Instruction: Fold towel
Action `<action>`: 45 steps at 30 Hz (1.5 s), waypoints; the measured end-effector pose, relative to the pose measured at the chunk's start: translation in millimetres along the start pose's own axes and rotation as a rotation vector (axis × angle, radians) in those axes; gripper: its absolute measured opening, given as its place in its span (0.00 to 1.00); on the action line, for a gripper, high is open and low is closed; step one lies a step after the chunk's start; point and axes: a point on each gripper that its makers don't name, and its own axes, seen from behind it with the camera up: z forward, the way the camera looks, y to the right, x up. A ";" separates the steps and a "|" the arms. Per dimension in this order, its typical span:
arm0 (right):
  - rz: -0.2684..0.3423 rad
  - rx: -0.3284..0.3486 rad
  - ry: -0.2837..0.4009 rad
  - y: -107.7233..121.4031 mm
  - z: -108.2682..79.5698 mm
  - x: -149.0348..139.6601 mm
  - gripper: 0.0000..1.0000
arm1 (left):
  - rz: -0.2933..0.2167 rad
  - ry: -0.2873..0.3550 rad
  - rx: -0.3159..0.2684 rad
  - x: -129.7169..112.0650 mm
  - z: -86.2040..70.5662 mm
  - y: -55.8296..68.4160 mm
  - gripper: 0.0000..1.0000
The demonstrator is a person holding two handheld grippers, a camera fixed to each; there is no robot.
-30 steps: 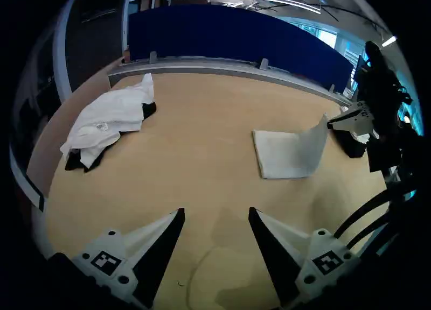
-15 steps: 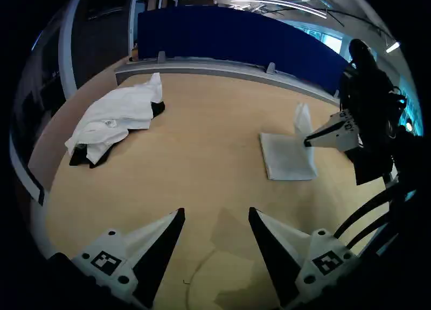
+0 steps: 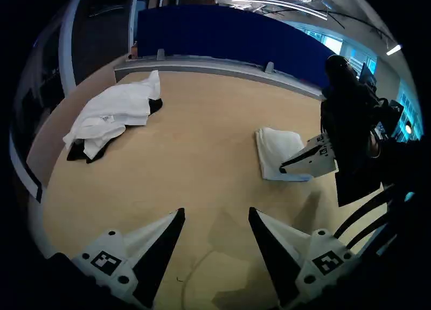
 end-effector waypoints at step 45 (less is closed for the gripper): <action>0.163 -0.227 0.063 41.3 -53.2 -64.4 1.00 | 0.010 0.011 0.007 5.0 -7.8 1.6 0.87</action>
